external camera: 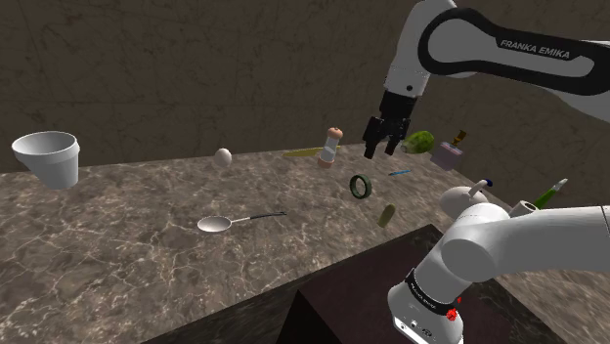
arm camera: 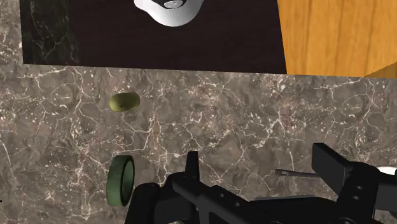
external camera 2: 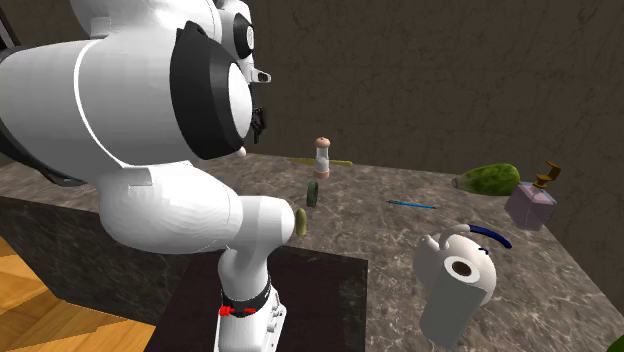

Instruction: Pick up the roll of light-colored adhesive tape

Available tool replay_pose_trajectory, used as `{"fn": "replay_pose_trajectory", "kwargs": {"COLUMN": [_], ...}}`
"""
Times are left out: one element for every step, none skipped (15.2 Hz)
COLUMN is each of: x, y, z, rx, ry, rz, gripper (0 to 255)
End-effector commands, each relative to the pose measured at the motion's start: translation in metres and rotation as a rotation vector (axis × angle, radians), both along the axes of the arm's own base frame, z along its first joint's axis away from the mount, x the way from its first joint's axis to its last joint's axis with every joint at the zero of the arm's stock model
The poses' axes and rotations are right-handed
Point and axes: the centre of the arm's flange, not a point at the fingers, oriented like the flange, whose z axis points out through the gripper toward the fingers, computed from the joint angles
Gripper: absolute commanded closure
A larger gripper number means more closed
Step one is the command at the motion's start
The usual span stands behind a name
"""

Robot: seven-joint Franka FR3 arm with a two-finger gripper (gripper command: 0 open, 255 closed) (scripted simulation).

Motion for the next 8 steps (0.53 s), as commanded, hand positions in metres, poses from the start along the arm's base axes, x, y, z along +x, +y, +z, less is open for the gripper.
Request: {"fn": "replay_pose_trajectory", "kwargs": {"x": [0.000, 0.004, 0.008, 0.012, 0.017, 0.021, 0.025, 0.029], "y": [0.000, -0.009, -0.018, -0.027, -0.035, -0.044, -0.053, -0.062], "z": [0.000, -0.009, -0.017, -0.026, -0.034, -0.043, -0.051, -0.060], "rx": [0.000, -0.001, -0.003, -0.004, -0.005, -0.007, -0.008, -0.009], "ry": [0.000, -0.002, -0.003, -0.005, -0.007, -0.008, -0.010, -0.012], "rz": [0.000, -0.005, -0.010, -0.014, -0.019, -0.024, -0.029, -0.033], "gripper": [0, 0, 0, 0, 0, 0, 0, 0]}}
